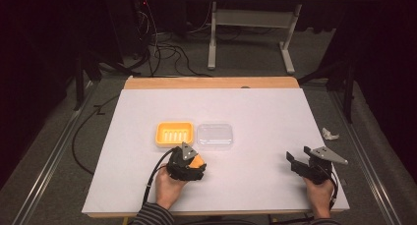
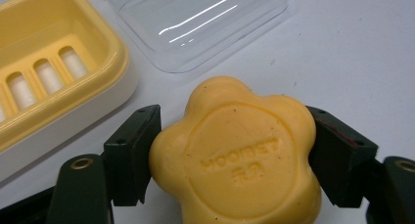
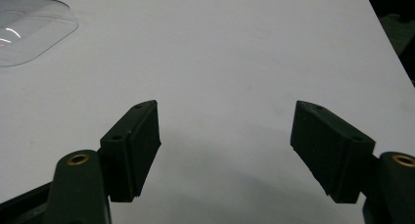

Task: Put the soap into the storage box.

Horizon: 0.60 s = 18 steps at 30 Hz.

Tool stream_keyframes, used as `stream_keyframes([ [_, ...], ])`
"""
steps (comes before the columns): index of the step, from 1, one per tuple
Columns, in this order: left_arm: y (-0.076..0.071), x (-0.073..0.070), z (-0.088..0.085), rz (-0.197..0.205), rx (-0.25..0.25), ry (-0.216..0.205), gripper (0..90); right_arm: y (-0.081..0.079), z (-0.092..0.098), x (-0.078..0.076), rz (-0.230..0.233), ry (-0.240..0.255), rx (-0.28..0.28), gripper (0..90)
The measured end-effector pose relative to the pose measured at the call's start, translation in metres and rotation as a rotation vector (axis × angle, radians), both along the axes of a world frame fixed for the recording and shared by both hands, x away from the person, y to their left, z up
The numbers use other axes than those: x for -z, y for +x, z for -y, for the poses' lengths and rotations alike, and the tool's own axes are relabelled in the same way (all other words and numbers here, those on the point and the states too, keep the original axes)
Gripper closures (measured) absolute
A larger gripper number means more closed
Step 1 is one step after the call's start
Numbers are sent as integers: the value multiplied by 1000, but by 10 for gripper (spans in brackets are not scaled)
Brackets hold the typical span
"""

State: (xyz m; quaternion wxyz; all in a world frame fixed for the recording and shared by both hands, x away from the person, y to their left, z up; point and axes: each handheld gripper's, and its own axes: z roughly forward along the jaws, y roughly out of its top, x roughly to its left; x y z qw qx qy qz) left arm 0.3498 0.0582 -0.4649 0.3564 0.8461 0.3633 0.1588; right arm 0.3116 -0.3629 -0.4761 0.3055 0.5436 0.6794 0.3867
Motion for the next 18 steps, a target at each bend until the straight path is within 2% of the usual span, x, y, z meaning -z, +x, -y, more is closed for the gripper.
stream_keyframes([
  [7, -3, -6, -8, 7, 4, 14, 276, 0, 0, 0, 2, 2, 2, 271],
  [13, -4, -11, -14, 14, 0, 0, 277, 0, 0, 0, 3, 2, 3, 270],
  [18, -4, -16, -18, 24, 0, 8, 277, 0, 0, 0, 4, 2, 3, 270],
])
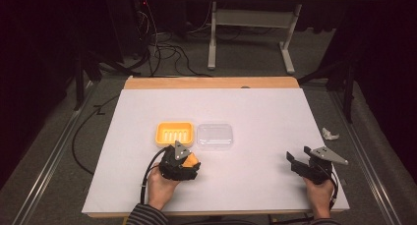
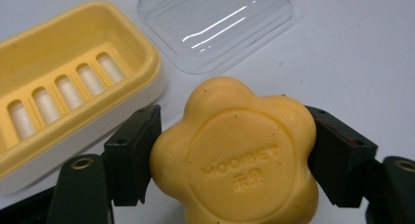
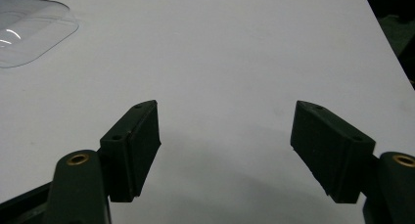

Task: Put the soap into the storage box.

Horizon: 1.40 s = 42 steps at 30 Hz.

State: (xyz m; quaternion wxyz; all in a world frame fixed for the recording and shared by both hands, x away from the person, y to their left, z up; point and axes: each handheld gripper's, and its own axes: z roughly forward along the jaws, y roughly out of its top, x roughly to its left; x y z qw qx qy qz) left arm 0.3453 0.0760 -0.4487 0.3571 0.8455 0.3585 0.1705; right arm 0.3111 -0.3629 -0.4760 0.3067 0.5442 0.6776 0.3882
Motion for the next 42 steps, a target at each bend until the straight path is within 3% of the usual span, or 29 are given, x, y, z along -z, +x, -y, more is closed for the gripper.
stream_keyframes([
  [21, 4, -19, -21, 18, -35, -39, 279, 1, 0, 0, -4, -3, -5, 270],
  [29, 8, -25, -31, 9, -52, -82, 279, 0, 1, 0, 2, 7, 1, 270],
  [38, 13, -33, -37, 54, -63, -86, 279, 0, 1, 0, 4, 3, -1, 270],
  [42, 15, -36, -41, 37, -86, -106, 280, 0, 1, 0, 3, 4, -1, 270],
])
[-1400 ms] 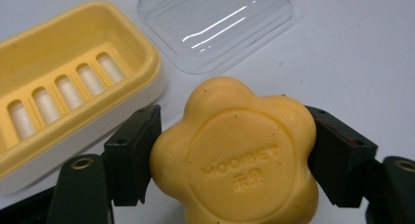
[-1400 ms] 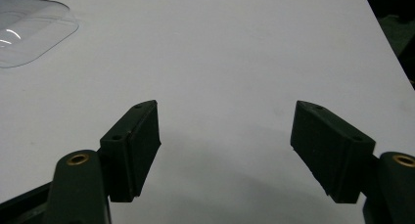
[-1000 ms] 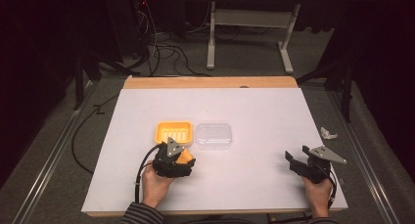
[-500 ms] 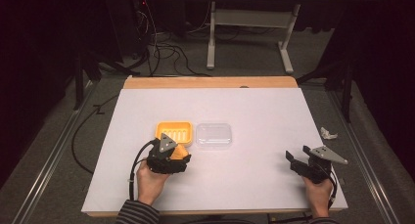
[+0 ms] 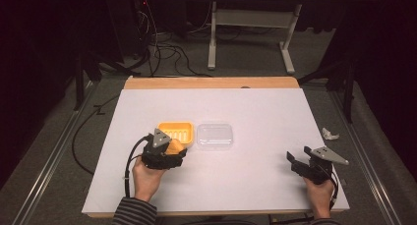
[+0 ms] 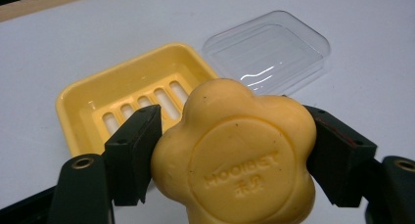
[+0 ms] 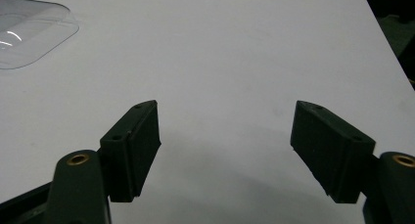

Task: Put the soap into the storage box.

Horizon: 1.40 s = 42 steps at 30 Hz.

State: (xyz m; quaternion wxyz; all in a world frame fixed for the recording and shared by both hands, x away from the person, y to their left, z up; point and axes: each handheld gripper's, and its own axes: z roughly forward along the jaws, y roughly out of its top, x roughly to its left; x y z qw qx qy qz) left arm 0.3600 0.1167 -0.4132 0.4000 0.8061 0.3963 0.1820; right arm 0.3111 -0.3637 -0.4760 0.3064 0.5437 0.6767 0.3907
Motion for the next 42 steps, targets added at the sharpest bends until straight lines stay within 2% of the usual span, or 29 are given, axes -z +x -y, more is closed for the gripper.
stream_keyframes([
  [8, 9, -6, -5, 1, -21, 33, 280, 0, 0, 0, 1, 0, 1, 270],
  [13, 16, -11, -9, 9, -37, 26, 280, 0, 0, 0, 1, 0, 1, 270],
  [18, 25, -13, -11, 0, -43, 21, 281, 0, 0, 0, 1, -1, 2, 270],
  [29, 41, -11, -13, -14, -75, 51, 282, 0, 0, 0, 1, -6, 0, 270],
  [33, 47, -8, -16, -14, -98, 43, 282, 0, -1, 0, -1, -5, 0, 270],
  [42, 58, -3, -15, -20, -122, 65, 283, 0, -1, 0, -1, -9, -1, 270],
])
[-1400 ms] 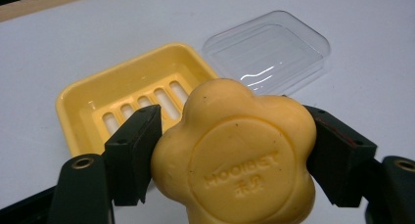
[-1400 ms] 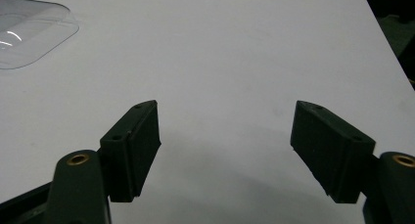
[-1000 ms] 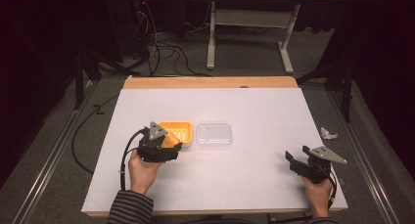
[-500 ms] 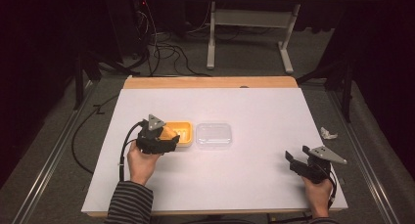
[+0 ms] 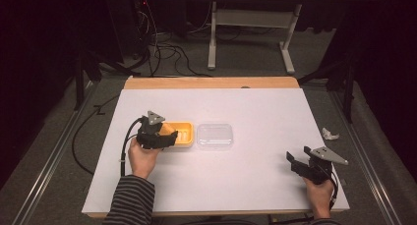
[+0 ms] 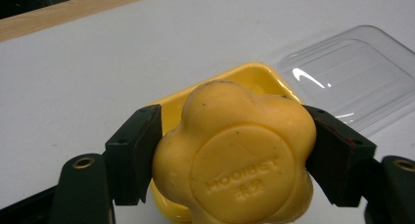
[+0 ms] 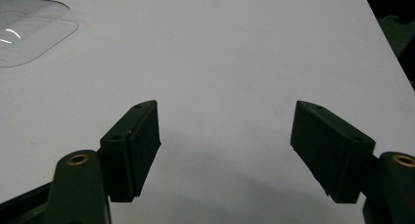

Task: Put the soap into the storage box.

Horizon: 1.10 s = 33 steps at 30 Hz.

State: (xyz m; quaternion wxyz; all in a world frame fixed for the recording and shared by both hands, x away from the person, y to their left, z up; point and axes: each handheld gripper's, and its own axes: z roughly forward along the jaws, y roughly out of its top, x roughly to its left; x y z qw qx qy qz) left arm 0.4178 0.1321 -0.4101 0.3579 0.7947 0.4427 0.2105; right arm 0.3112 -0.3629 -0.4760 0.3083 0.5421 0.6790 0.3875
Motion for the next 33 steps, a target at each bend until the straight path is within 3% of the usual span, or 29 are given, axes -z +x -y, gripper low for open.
stream_keyframes([
  [16, 24, 6, 14, -53, 16, 38, 284, 1, 2, 0, -8, 12, 3, 270],
  [22, 31, 15, 16, -88, 16, 56, 284, 1, 2, 0, -9, 11, 2, 270],
  [33, 41, 27, 17, -126, -12, 80, 285, 1, 2, 0, -10, 14, 6, 270],
])
